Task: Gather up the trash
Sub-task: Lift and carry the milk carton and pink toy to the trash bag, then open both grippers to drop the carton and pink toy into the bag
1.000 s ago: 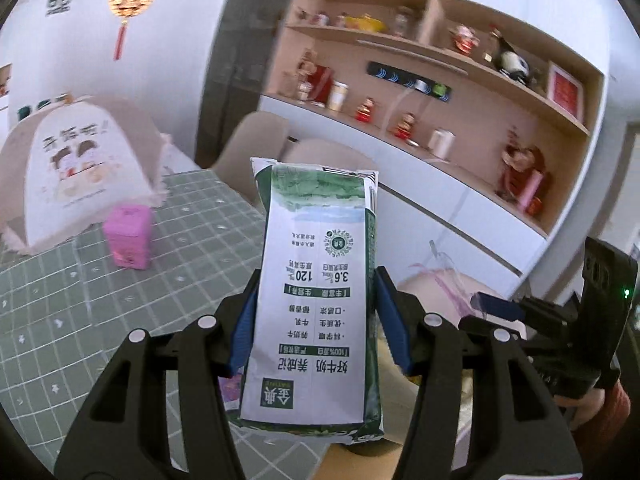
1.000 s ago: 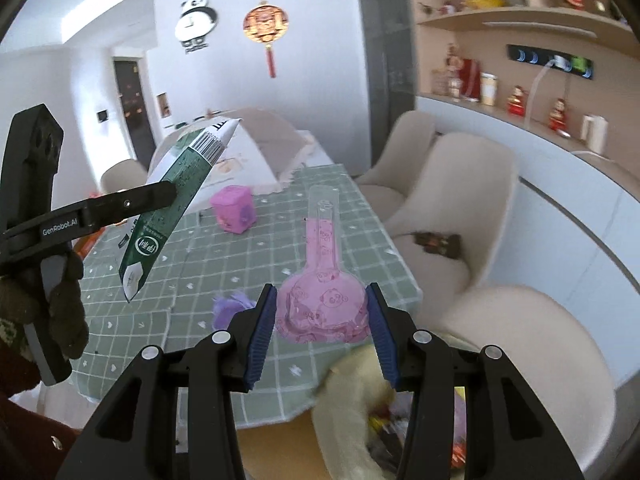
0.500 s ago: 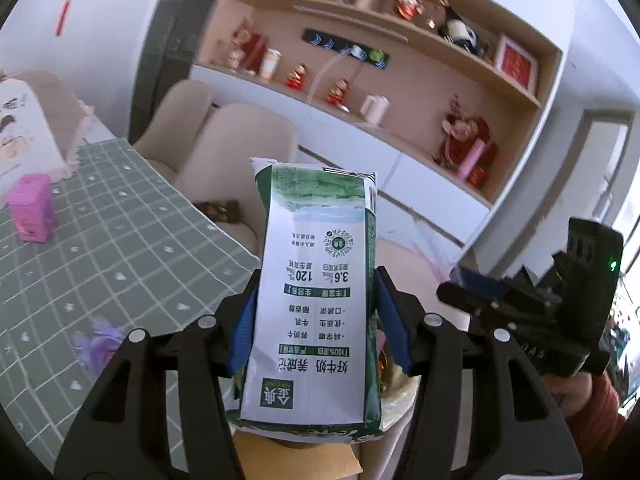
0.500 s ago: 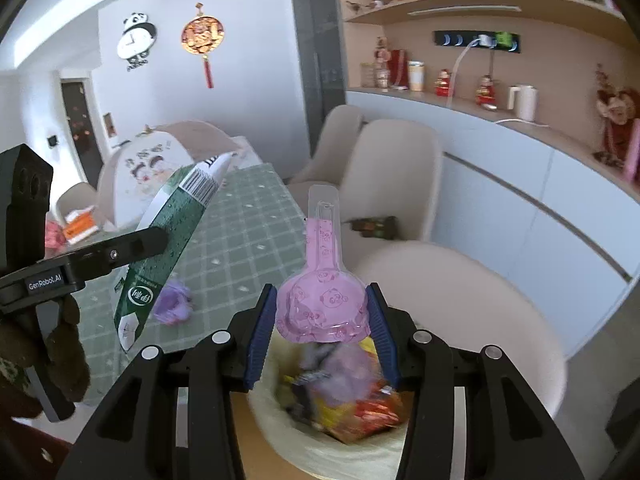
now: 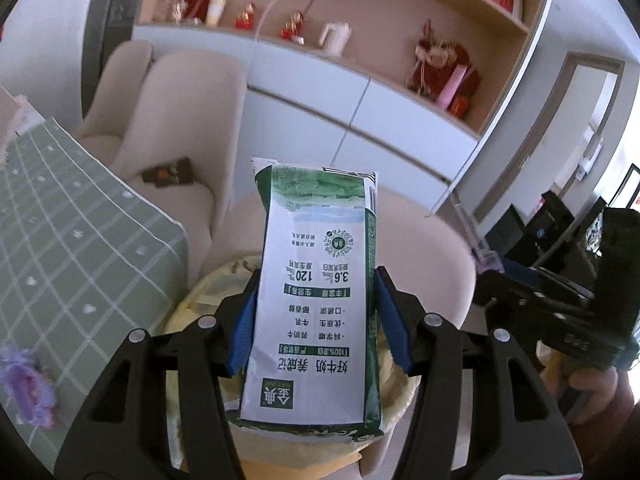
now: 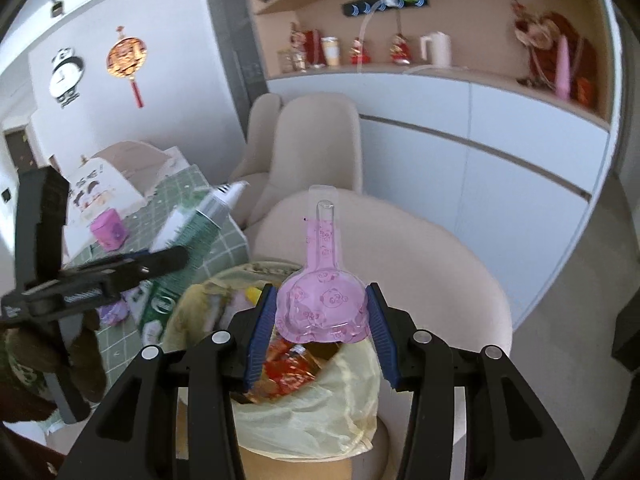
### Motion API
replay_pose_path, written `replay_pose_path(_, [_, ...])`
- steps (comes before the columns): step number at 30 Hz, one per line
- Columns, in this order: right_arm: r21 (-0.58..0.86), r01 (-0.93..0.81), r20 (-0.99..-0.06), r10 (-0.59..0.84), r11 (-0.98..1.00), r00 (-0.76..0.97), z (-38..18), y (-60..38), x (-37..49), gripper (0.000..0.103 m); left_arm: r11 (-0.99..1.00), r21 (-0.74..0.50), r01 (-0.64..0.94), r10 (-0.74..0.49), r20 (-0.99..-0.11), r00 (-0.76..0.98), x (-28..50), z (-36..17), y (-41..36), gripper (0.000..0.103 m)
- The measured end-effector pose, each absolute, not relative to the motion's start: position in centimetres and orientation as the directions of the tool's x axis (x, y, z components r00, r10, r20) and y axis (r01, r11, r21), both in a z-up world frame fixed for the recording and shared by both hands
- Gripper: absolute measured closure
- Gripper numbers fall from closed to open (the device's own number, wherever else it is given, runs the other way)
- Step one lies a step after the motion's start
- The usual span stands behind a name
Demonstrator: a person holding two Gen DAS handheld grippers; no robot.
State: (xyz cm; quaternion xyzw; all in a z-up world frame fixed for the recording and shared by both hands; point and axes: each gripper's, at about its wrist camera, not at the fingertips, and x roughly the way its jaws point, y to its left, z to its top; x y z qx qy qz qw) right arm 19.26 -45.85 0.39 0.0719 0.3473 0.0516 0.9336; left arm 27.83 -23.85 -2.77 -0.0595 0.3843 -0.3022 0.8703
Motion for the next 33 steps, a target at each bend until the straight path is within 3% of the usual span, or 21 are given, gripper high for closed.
replay_pose_path(6, [0.201,-0.010,-0.662,0.143,0.980,0.736,-1.1,-47.6,20.3,0.060,0.832,-0.390,0.396,-0.534,-0.755,0.380,30.1,-8.8,-26.1,0.051])
replay_pose_path(10, [0.199,-0.018,-0.661,0.148,0.980,0.736,-1.4,-47.9,20.5,0.060,0.831,-0.395,0.392,-0.536,-0.758,0.372,29.8,-10.0,-26.1,0.051])
replay_pose_path(20, [0.251,-0.102,-0.648,0.245,0.963,0.721,-2.0,-45.1,22.0,0.060,0.825,-0.427,0.370,-0.562,-0.692,0.454,27.6,-5.7,-22.5,0.038])
replay_pose_path(27, [0.261,-0.251,-0.656,0.362,0.932,0.662,-3.7,-37.6,24.4,0.060,0.892,-0.364,0.268,-0.451,-0.688,0.569,23.7,-2.4,-15.0,0.029])
replay_pose_path(33, [0.180,-0.224,-0.769,0.279,0.958,0.576,-7.9,-33.4,25.7,0.060,0.936,-0.285,0.206,-0.350,-0.698,0.625,20.8,-1.6,-8.6,0.023])
